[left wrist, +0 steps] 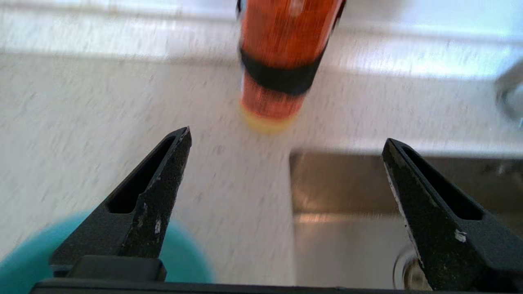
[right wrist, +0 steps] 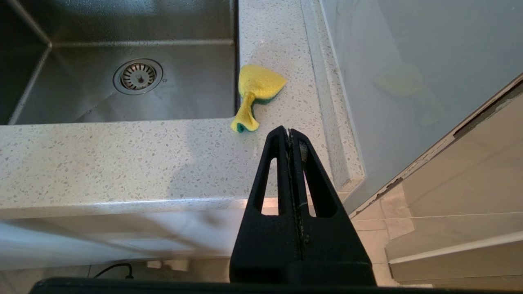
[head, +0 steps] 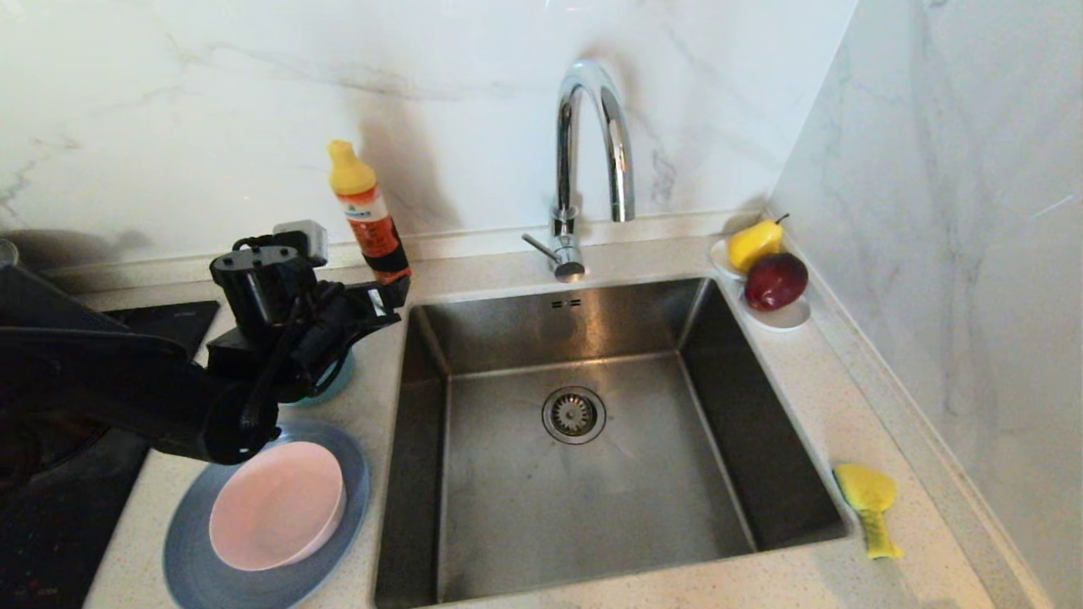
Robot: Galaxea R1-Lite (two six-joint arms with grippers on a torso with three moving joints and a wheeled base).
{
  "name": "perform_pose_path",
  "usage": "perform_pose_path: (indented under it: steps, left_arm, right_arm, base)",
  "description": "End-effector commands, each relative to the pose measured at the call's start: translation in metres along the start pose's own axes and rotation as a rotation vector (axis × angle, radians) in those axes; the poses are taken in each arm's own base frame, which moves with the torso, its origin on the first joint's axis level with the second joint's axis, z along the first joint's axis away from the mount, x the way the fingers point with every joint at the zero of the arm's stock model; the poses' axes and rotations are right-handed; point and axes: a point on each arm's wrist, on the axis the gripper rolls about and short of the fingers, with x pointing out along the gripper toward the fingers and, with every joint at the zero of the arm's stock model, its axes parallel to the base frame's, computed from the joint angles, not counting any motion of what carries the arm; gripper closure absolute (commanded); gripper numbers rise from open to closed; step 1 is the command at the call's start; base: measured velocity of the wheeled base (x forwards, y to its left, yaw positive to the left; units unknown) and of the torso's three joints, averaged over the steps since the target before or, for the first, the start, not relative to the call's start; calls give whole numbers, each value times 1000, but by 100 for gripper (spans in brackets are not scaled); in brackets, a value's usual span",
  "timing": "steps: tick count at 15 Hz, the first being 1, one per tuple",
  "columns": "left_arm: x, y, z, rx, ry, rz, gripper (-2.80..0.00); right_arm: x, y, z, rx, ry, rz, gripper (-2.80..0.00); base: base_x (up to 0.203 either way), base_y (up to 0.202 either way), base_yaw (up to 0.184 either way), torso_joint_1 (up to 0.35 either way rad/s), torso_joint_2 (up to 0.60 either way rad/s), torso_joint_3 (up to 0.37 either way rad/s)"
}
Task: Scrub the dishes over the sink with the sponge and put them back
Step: Grab the dish soap
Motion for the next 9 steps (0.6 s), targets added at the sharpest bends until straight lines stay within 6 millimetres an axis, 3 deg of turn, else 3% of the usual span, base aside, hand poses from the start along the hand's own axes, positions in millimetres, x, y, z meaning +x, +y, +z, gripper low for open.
perform_pose_path:
  steps: [1,9]
  left_arm:
    - [11,-3,3,-9,-33,-3,-280]
    - [36,-9,10,-13,-97,-5,-280]
  right_arm:
    - [0,0,0,0,0,0,0]
    - [0,0,0,0,0,1,0]
  base:
    - [0,0,0,0,0,0]
    - [0,0,0,0,0,0]
